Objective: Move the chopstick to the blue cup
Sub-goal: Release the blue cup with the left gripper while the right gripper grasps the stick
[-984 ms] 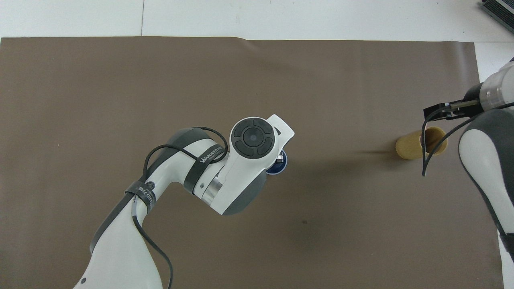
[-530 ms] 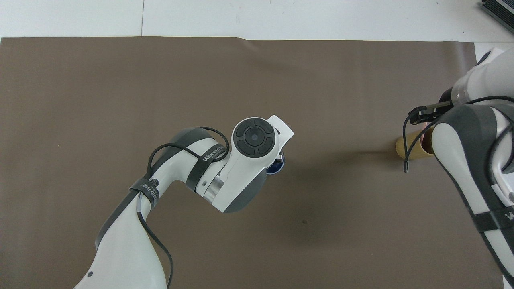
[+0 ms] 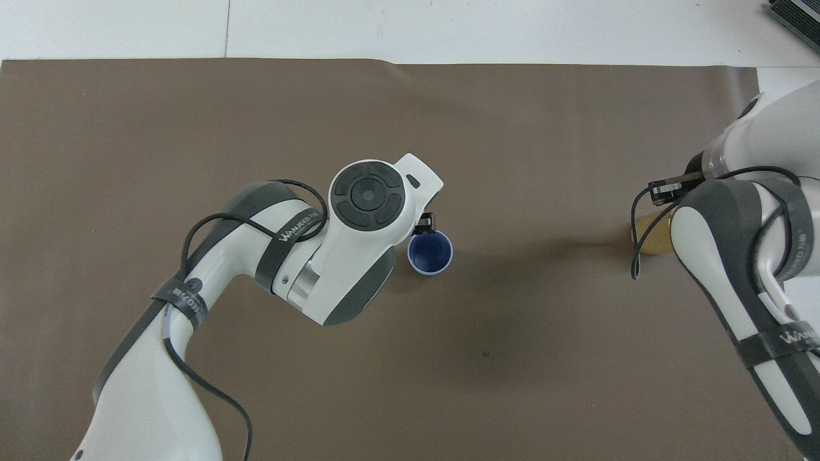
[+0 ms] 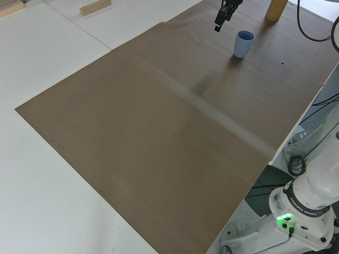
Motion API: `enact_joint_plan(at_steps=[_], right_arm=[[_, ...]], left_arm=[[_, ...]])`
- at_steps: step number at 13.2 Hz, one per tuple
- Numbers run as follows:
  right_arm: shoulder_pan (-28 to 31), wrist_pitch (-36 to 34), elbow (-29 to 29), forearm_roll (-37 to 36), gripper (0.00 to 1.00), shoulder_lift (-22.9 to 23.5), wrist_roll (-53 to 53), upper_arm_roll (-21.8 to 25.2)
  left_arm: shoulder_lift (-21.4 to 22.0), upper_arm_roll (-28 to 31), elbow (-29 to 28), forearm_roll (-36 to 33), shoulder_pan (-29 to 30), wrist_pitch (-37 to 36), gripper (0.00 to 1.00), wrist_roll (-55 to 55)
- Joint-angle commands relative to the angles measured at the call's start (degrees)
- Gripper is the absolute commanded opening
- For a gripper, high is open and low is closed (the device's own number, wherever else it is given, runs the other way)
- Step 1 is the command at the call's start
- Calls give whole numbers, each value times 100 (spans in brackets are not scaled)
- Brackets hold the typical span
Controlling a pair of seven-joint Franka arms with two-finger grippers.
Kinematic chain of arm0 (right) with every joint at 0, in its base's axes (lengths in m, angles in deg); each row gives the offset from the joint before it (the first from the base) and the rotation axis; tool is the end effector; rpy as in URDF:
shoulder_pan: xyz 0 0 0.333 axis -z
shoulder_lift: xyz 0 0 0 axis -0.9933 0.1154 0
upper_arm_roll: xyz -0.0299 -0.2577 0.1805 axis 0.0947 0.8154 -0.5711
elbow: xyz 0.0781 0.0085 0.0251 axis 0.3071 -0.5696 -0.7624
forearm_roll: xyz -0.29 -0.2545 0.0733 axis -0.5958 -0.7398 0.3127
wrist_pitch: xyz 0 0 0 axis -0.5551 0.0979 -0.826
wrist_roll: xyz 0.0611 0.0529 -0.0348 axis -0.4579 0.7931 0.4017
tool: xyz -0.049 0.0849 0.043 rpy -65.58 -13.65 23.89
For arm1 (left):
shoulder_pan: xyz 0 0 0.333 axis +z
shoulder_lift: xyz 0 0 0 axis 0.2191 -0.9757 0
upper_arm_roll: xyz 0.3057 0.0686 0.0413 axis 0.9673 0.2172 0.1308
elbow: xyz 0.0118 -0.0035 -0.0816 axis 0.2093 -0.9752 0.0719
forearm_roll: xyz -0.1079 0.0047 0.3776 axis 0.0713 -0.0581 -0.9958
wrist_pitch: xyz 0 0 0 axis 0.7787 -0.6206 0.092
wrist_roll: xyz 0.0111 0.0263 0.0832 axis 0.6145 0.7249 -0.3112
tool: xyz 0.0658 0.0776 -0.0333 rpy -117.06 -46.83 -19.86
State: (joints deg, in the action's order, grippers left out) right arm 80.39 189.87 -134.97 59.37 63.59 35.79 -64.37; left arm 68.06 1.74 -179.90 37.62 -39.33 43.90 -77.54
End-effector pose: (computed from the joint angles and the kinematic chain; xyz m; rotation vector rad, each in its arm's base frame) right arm 0.6053 -0.0158 0.4718 3.0155 0.1654 0.0013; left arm 0.5696 -0.3123 0.4794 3.0848 0.0681 0.1791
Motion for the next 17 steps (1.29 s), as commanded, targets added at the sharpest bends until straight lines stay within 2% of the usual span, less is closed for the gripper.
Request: enact_joint_plan(at_steps=[1, 4, 7, 9, 11, 13, 15, 17], right_arm=[[122, -34, -109, -47, 0, -191, -151, -18], [220, -129, -83, 41, 0, -559, -116, -9], [211, -543, -91, 76, 0, -1077, -90, -18], [237, -570, -109, 426, 0, -1316, -90, 0], [308, -448, -109, 900, 0, -1421, -116, 17], [229, -202, -100, 964, 0, -1562, -90, -26], [202, -165, -118, 1322, 0, -1790, -90, -53], [202, -235, -144, 1386, 0, -2027, -81, -88]], left_arm=[[431, -75, -105, -104, 688, -534, 100, 1018], [695, -83, -114, -52, 1382, -957, 100, 2258], [871, -83, -105, -34, 2015, -1229, 100, 3392], [1038, -83, -97, -34, 2289, -1388, 100, 4035], [1275, -48, -26, -43, 2342, -1686, 100, 4090], [1530, -48, -9, -43, 2334, -1853, 100, 4064], [1645, -39, 105, -34, 2334, -2125, 100, 4072], [1645, -31, 490, 53, 2334, -2555, 100, 4064]])
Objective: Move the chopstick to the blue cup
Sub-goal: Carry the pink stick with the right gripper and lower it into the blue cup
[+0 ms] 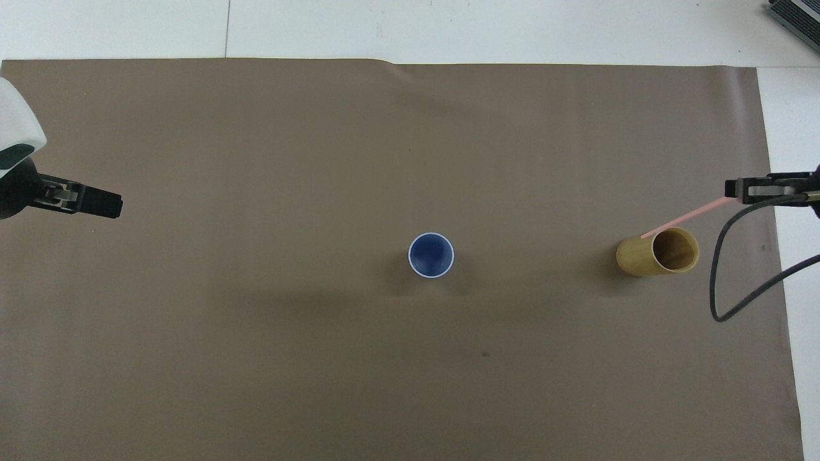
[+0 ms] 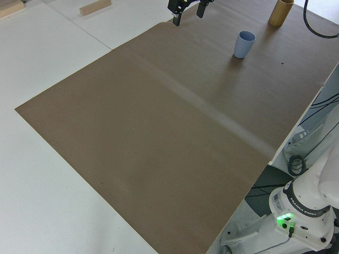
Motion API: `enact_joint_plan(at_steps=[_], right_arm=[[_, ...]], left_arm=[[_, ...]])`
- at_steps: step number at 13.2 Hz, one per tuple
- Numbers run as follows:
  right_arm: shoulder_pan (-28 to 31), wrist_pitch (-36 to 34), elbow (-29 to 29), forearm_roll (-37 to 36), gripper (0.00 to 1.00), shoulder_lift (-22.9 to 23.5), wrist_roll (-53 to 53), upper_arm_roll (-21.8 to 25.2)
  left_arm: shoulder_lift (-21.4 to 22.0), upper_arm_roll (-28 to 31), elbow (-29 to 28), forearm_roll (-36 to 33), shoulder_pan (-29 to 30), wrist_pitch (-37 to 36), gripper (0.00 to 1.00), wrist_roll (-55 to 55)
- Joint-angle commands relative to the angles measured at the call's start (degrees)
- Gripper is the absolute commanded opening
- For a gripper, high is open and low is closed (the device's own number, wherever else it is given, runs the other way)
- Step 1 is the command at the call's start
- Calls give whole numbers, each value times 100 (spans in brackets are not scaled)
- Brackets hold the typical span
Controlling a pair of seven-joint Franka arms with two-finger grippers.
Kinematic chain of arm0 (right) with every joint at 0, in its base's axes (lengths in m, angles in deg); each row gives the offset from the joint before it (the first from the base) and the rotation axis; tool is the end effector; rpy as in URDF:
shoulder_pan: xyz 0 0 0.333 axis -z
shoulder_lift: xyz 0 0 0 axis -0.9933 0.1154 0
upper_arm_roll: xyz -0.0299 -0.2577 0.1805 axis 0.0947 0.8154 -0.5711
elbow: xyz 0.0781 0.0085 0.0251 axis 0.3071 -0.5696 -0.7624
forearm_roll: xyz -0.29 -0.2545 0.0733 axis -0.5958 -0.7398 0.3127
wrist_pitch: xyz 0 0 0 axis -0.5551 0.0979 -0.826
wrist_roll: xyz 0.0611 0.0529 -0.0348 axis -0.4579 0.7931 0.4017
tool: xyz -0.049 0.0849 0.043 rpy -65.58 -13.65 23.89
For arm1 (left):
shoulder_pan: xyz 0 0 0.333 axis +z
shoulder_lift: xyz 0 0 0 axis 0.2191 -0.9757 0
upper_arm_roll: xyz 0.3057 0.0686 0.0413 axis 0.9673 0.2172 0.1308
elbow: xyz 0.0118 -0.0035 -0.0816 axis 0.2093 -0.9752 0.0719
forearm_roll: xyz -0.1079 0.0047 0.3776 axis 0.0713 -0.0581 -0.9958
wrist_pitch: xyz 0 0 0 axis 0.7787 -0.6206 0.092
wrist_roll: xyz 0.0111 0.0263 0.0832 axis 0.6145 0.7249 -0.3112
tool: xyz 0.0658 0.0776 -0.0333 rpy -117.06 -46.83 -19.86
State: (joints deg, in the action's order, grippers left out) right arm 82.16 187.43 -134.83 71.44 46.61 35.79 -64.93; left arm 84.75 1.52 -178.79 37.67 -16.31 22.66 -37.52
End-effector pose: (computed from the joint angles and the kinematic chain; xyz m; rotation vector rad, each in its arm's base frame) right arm 0.5352 -0.0151 0.6384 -3.0311 -0.0427 -0.4085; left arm 0.5468 -0.0581 0.6284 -3.0864 0.3865 -0.1010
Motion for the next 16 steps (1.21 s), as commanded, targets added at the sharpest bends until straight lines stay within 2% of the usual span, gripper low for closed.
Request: enact_joint_plan(at_steps=[1, 3, 5, 7, 9, 10, 16], right_arm=[[25, -18, -201, 179, 0, -435, -81, -49], [-53, 43, -316, 205, 0, -515, -81, -110], [-386, 227, -351, 232, 0, -515, 346, -128], [-1052, 569, -386, 223, 0, -506, 1215, -137], [-1922, 1244, -579, 136, 0, -462, 1867, -137], [-2170, 1465, -632, 126, 0, -445, 2044, -137], [-2620, 1942, -781, -14, 0, -269, 2055, -181]], left_arm=[[-42, 0, 660, 144, 40, -633, 100, 61], [-51, 9, 900, 189, 40, -976, 100, 61], [-15, 9, 883, 189, 31, -961, 100, 70], [19, 35, 865, 198, 31, -987, 100, 61], [64, 35, 769, 250, 40, -995, 100, 53], [55, 44, 743, 390, 40, -1004, 100, 26], [125, 79, 497, 436, 84, -1198, 100, 52]])
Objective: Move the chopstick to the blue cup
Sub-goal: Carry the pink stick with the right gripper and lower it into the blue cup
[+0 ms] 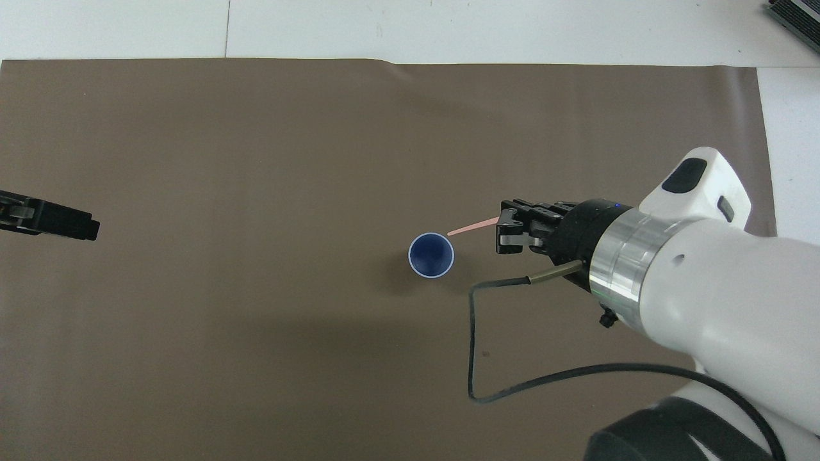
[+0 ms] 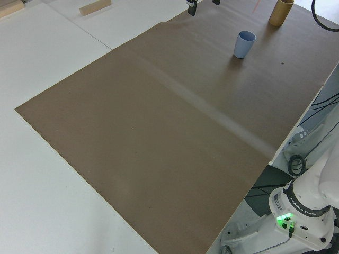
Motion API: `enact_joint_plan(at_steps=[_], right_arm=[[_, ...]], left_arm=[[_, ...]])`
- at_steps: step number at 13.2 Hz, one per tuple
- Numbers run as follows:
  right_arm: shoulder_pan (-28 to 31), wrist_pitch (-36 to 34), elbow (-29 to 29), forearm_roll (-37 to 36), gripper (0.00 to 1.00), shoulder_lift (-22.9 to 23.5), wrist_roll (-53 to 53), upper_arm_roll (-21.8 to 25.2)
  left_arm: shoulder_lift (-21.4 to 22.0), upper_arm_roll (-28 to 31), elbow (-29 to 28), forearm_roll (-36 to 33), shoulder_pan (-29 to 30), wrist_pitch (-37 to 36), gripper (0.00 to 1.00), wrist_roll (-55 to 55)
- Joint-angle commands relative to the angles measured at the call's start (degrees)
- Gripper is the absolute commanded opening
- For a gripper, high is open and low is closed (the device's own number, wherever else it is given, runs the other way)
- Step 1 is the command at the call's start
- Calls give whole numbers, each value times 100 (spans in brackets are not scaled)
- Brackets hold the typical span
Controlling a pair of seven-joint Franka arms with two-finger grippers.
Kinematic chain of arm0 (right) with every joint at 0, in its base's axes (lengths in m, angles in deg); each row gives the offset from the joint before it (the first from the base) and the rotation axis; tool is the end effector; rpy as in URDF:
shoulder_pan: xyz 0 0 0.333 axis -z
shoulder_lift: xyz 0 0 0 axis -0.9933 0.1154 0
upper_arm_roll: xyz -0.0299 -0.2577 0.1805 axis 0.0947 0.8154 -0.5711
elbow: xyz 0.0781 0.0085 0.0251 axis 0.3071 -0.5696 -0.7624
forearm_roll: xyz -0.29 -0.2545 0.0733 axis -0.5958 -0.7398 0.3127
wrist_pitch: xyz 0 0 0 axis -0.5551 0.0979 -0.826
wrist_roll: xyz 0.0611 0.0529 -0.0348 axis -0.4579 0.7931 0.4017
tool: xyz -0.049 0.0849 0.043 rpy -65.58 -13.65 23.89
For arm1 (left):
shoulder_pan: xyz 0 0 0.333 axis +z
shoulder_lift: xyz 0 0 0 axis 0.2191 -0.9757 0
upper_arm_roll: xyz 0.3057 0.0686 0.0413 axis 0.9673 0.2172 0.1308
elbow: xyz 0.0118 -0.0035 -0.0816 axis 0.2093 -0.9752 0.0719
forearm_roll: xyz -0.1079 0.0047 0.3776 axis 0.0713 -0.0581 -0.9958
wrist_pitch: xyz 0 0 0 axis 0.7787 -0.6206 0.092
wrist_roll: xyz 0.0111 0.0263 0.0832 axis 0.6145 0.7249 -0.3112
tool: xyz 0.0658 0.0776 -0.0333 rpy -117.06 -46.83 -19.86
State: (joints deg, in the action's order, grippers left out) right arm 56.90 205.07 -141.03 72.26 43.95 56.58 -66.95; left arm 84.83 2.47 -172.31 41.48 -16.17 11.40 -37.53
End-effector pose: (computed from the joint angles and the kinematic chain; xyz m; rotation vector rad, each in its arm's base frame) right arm 0.4871 0.2318 0.6454 -2.7927 -0.1659 -0.6284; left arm 0.5268 -0.0530 0.6646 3.0818 -0.3607 -0.0245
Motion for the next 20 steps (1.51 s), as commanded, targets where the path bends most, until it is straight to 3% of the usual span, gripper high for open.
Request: enact_joint_plan(at_steps=[1, 9, 12, 16, 18, 20], right_arm=[[-156, 257, -283, -165, 0, 24, -25, 21], [-446, 1713, -1566, -315, 0, 251, -34, -6], [-526, 2032, -1673, -315, 2, 524, 10, -6], [-473, 2015, -1664, -298, 38, 569, 19, -6], [-412, 2015, -1542, -254, 66, 613, 45, 3], [-262, 2006, -1462, -245, 69, 578, 194, 3]], left_arm=[[143, -16, -213, 46, 70, -71, 100, 53], [214, -16, -337, 28, 79, -27, 100, 18], [196, -16, -310, 28, 79, -36, 100, 18], [196, -16, -319, 28, 79, -36, 100, 18], [196, -16, -310, 28, 79, -36, 100, 18], [196, -16, -310, 28, 70, -36, 100, 18]])
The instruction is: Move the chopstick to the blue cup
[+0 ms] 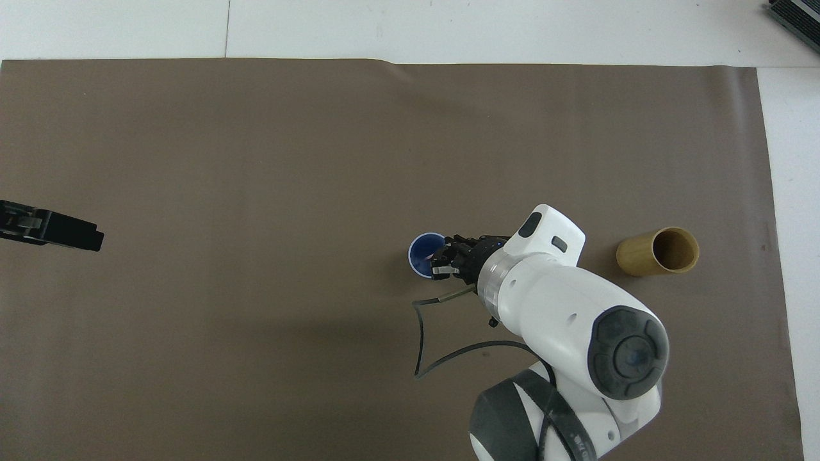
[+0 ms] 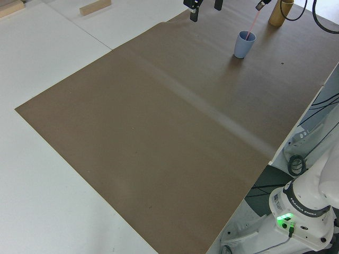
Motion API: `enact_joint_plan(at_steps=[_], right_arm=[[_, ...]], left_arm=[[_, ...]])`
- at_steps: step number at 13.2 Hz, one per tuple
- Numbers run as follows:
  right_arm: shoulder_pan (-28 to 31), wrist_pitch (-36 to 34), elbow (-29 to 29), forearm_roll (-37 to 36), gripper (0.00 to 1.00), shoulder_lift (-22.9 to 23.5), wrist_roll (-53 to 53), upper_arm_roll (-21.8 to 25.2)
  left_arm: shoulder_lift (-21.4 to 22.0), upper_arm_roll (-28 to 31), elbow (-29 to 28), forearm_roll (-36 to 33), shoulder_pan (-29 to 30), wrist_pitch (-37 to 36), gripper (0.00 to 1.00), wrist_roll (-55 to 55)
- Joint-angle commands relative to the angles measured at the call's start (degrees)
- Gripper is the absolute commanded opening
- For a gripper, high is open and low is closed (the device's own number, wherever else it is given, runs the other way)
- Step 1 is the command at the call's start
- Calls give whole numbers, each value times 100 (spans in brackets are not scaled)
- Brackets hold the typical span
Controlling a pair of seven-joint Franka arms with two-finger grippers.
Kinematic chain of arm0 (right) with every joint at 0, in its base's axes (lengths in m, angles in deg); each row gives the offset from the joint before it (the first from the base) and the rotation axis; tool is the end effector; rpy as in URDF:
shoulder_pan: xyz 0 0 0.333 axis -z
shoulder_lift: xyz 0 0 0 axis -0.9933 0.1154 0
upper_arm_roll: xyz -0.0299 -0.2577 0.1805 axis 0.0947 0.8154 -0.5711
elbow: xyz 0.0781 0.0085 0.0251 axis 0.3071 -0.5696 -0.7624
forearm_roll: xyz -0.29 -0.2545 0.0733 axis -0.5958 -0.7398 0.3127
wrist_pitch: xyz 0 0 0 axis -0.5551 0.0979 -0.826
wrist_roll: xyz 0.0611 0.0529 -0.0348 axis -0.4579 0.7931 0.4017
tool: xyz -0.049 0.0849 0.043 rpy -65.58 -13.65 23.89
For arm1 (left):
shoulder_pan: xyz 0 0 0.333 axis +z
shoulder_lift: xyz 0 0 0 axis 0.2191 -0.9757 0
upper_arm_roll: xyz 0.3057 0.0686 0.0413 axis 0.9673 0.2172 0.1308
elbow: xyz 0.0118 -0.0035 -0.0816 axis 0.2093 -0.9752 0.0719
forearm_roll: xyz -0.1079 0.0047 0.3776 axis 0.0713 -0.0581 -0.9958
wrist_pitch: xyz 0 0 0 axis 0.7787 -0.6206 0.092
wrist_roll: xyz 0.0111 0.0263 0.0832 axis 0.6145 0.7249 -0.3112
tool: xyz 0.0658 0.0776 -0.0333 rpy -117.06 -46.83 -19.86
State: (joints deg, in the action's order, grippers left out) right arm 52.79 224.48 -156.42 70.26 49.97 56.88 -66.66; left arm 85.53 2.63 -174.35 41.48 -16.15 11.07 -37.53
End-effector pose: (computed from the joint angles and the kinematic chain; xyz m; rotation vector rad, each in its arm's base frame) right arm 0.4887 0.2696 0.4916 -2.8354 -0.2438 -0.6027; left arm 0.5226 -0.0510 0.6542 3.0812 -0.3551 -0.0696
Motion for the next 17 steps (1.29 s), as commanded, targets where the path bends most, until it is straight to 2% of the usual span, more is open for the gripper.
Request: enact_joint_plan(at_steps=[1, 5, 6, 9, 11, 13, 16, 17], right_arm=[[150, 49, 103, -45, 69, -25, 173, -25], [141, -22, 121, -37, 73, -34, 165, -25], [141, -100, 199, -28, 78, -34, 173, -25], [543, -1431, 743, -36, 100, -217, 164, 36], [1087, -2505, 815, -89, 100, -717, 121, 45], [1580, -3034, 815, -98, 100, -982, 77, 36], [1941, -3649, 1007, -142, 100, -948, 42, 36], [2038, -4035, 1296, -246, 100, -878, 33, 36]], left_arm=[[126, -31, -106, 28, 76, -3, 100, 18], [126, -31, -106, 28, 77, -3, 100, 18], [126, -31, -106, 28, 77, -3, 100, 18], [126, -31, -106, 28, 77, -3, 100, 18], [126, -31, -106, 28, 77, -3, 100, 18], [126, -31, -106, 28, 77, -3, 100, 18], [126, -31, -106, 28, 77, -3, 100, 18], [126, -31, -106, 28, 77, -3, 100, 18]])
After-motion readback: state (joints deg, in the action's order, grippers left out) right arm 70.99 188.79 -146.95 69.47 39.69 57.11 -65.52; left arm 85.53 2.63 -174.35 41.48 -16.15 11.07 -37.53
